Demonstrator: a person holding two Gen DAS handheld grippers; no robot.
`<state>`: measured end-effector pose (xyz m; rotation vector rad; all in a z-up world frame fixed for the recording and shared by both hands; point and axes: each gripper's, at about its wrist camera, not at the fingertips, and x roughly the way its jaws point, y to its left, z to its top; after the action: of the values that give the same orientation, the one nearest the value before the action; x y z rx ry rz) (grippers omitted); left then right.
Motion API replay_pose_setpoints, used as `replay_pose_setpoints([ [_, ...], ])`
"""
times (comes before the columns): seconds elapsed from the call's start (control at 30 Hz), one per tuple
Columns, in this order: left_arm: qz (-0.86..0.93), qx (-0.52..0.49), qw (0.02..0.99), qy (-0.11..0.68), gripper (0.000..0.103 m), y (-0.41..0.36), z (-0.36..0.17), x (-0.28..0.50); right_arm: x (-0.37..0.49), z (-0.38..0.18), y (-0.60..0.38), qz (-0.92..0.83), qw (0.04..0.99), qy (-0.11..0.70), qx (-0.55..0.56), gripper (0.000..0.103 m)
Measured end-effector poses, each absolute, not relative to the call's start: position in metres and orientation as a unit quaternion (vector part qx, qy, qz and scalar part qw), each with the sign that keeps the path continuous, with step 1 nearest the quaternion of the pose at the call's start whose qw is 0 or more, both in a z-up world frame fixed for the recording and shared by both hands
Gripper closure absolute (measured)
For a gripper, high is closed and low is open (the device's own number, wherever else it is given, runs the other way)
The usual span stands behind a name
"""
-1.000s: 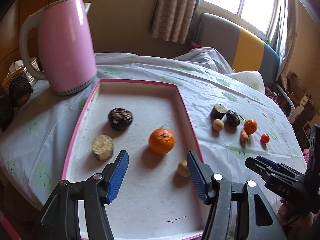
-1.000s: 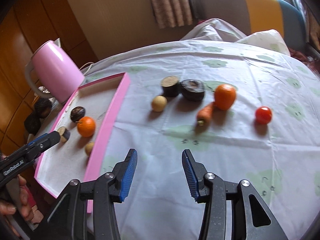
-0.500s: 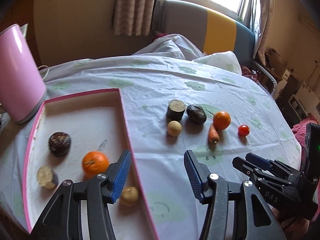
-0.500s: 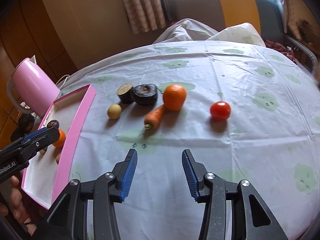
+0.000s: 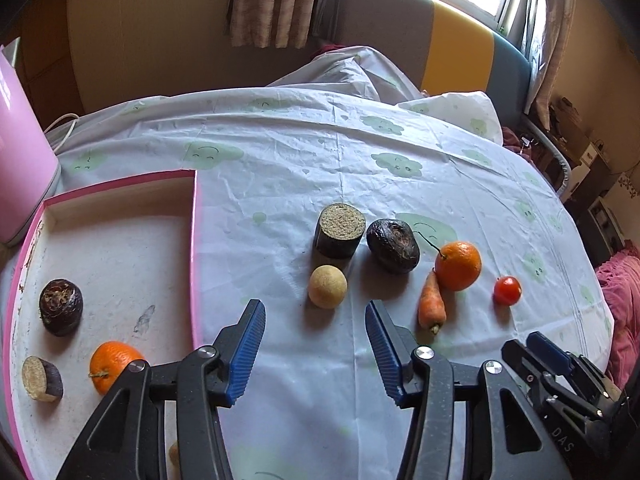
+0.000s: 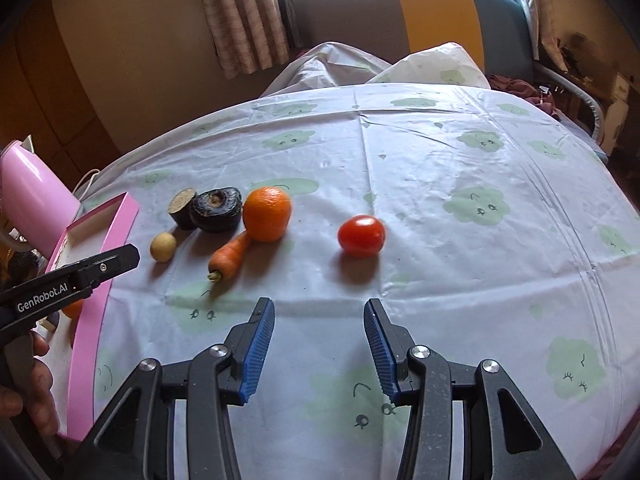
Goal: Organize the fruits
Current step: 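Grasp the round yellow potato with the left tool while the right tool grasps the red tomato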
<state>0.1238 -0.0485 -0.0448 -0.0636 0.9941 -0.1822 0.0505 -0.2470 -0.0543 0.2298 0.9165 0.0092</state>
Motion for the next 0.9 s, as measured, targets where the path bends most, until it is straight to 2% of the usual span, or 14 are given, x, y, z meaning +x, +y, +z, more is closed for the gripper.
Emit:
replay_pose_setpoints([
  [0.4, -0.074, -0.045, 0.863, 0.497, 0.05, -0.059, -0.066, 0.15, 0.077, -0.054, -0.267, -0.023, 0.894, 0.433, 0.11, 0.055],
  [0.57, -0.064, -0.036, 0.868, 0.491, 0.067, -0.06, -0.071, 0.154, 0.096, -0.061, -0.264, -0.024, 0.893, 0.44, 0.093, 0.055],
  [0.63, -0.07, -0.036, 0.871, 0.485, 0.078, -0.059, -0.071, 0.155, 0.101, -0.065, -0.262, -0.022, 0.892, 0.442, 0.089, 0.055],
  [0.7, -0.074, -0.041, 0.873, 0.48, 0.078, -0.057, -0.072, 0.154, 0.104, -0.07, -0.258, -0.019, 0.892, 0.445, 0.073, 0.07],
  [0.73, -0.074, -0.04, 0.874, 0.478, 0.078, -0.056, -0.072, 0.153, 0.103, -0.071, -0.256, -0.02, 0.895, 0.442, 0.062, 0.072],
  [0.9, -0.082, -0.043, 0.875, 0.475, 0.078, -0.055, -0.069, 0.137, 0.099, -0.073, -0.256, -0.012, 0.9, 0.432, 0.051, 0.073],
])
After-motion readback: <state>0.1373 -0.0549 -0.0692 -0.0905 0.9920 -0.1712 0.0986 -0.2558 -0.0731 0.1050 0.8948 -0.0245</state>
